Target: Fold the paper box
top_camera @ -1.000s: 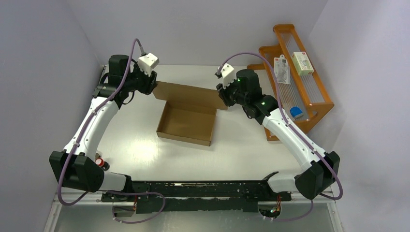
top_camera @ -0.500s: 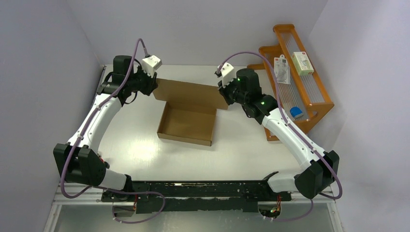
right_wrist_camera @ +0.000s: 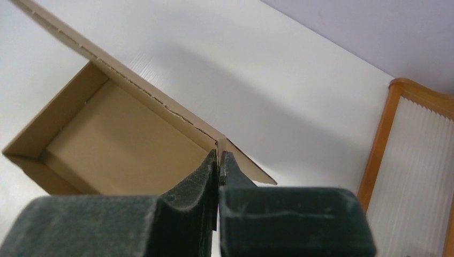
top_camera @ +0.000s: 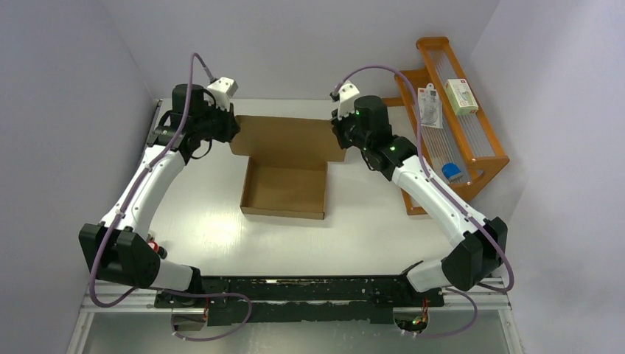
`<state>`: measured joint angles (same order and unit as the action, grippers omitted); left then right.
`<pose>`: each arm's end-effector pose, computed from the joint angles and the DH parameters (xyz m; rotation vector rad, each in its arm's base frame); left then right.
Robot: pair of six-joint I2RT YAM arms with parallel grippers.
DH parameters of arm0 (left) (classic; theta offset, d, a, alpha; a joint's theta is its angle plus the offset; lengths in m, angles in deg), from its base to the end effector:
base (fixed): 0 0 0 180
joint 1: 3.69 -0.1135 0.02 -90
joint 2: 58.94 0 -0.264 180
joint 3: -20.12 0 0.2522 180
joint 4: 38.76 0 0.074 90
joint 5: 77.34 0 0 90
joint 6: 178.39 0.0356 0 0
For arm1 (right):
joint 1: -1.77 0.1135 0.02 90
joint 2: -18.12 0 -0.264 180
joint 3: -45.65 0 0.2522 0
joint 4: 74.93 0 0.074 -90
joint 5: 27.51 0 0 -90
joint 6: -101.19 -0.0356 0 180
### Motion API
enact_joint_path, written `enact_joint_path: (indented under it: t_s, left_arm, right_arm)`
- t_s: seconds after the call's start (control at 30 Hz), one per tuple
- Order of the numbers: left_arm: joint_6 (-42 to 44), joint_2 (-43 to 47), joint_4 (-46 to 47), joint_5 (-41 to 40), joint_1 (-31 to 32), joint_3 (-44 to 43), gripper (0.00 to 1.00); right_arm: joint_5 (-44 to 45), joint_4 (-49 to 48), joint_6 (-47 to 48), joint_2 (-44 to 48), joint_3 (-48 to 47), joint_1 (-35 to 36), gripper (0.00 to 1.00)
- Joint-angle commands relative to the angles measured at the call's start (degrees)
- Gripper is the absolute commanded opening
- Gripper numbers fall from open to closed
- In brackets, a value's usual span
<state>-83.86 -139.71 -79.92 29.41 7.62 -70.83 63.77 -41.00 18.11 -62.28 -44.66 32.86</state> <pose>0.3104 -0.0725 0.3630 0.4630 2.0573 -0.3792 0.2783 0.1669 0.3726 -0.6371 1.8943 0.2498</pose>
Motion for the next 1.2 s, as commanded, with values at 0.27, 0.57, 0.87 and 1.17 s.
enact_joint_path:
  t_s: [0.27, 0.57, 0.87, 1.17]
  left_arm:
    - [-24.86, 4.06, 9.32, -16.52, 5.38, 3.31, 0.05]
    - [-28.7, 5.61, 15.96, -27.58, 9.94, 7.08, 0.05]
    - [-27.59, 5.01, 15.15, -31.88, 11.52, 6.14, 0.15]
    - [-19.8, 5.87, 5.09, -21.77, 6.65, -0.16, 0.52]
  right_arm:
    - [14.33, -9.57, -13.04, -5.42, -4.65, 0.15, 0.0]
    - [18.8, -9.83, -16.02, -10.28, -6.8, 1.36, 0.0]
    - [18.22, -9.37, -14.8, -8.96, -5.52, 1.53, 0.11]
    - [1.07, -4.59, -1.08, -2.67, -5.2, -2.65, 0.4]
